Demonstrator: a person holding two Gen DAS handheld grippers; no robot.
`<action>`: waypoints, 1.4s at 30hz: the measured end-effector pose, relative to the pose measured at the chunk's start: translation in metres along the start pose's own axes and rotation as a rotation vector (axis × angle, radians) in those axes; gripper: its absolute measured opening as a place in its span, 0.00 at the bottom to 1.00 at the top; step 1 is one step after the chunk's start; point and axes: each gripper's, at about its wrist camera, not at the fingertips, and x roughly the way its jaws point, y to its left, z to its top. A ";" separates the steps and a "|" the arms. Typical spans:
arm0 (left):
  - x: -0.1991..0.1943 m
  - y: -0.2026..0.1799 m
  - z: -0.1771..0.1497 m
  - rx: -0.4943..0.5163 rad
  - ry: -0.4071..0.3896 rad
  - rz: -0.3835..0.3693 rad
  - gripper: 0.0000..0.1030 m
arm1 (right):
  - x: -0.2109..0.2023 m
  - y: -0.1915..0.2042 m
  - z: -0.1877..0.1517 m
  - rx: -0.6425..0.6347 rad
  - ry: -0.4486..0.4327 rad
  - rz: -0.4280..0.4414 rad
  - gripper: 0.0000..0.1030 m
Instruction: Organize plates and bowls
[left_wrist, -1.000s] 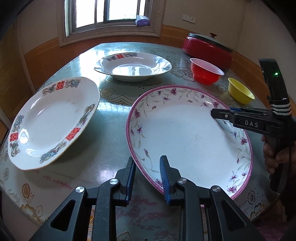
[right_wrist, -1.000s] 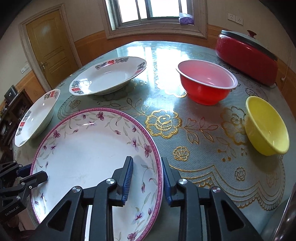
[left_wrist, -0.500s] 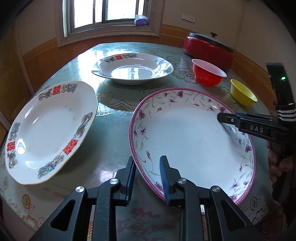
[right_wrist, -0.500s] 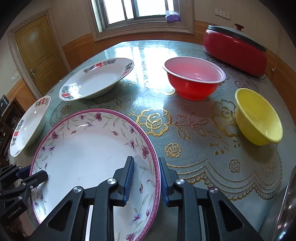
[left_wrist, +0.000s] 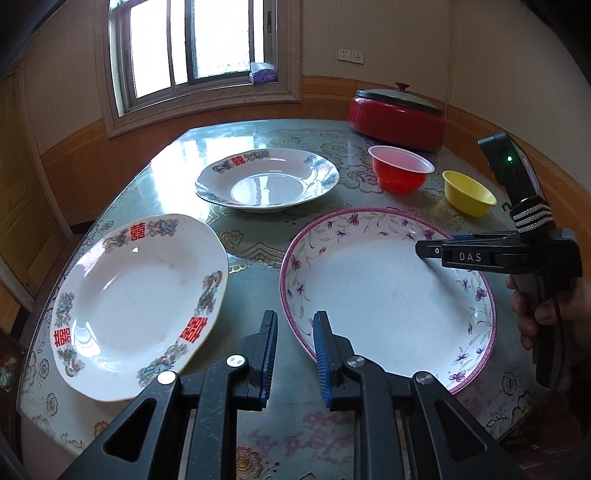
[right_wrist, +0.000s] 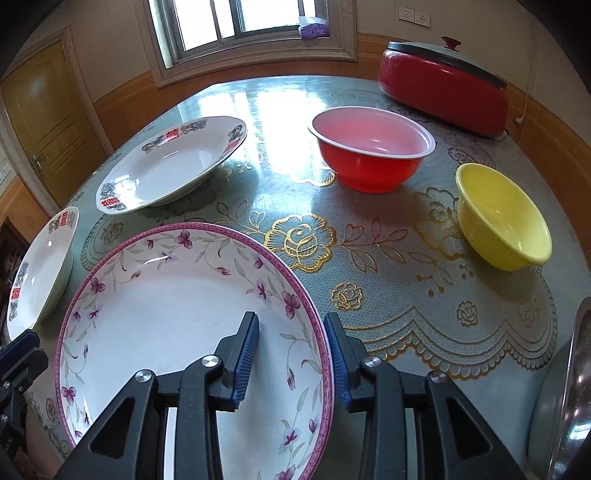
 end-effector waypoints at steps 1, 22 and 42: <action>-0.002 0.003 0.001 -0.003 -0.007 0.002 0.20 | 0.000 0.001 0.000 0.001 -0.001 -0.011 0.35; -0.026 0.084 0.010 -0.184 -0.075 -0.007 0.45 | -0.033 0.100 0.027 -0.144 -0.104 0.325 0.63; -0.010 0.238 -0.014 -0.407 -0.014 0.062 0.44 | 0.032 0.195 0.046 -0.189 0.037 0.430 0.64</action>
